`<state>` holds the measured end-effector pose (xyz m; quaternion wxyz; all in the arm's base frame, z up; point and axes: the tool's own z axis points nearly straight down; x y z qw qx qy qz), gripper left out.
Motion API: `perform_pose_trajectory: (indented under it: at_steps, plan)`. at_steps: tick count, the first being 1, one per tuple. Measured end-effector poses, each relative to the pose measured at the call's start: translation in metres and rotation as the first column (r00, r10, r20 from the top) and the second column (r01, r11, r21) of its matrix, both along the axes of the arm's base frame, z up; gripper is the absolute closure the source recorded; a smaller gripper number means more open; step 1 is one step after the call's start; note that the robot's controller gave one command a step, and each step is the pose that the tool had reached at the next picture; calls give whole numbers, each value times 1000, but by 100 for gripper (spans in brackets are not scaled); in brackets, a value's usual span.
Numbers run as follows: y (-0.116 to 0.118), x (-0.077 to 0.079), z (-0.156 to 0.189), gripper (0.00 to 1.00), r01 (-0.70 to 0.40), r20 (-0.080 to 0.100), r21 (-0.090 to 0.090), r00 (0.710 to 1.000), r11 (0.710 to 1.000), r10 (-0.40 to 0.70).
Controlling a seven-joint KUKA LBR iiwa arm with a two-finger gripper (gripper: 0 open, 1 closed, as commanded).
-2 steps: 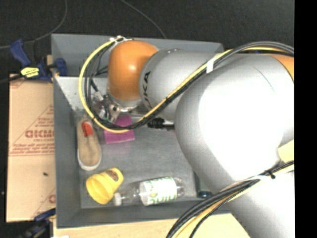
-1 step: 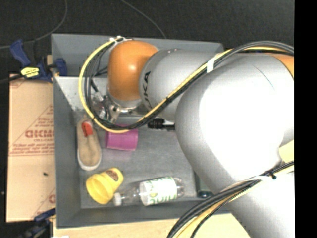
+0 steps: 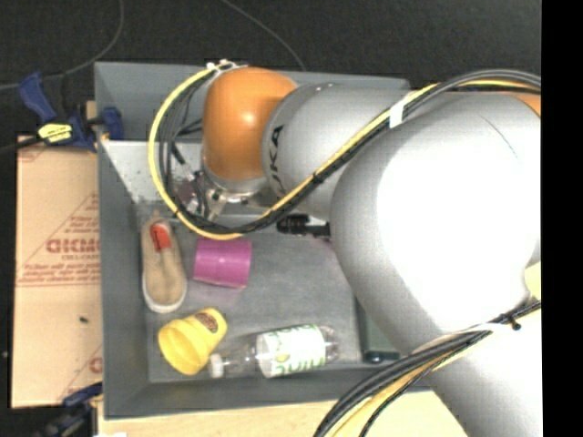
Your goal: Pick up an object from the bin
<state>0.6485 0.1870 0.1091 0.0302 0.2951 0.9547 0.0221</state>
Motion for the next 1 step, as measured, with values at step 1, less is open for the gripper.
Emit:
perform_pose_trajectory:
  at_steps: [1]
  plan:
    - [0, 1, 22, 100, -1, 2, 1, 1000, 1000, 1]
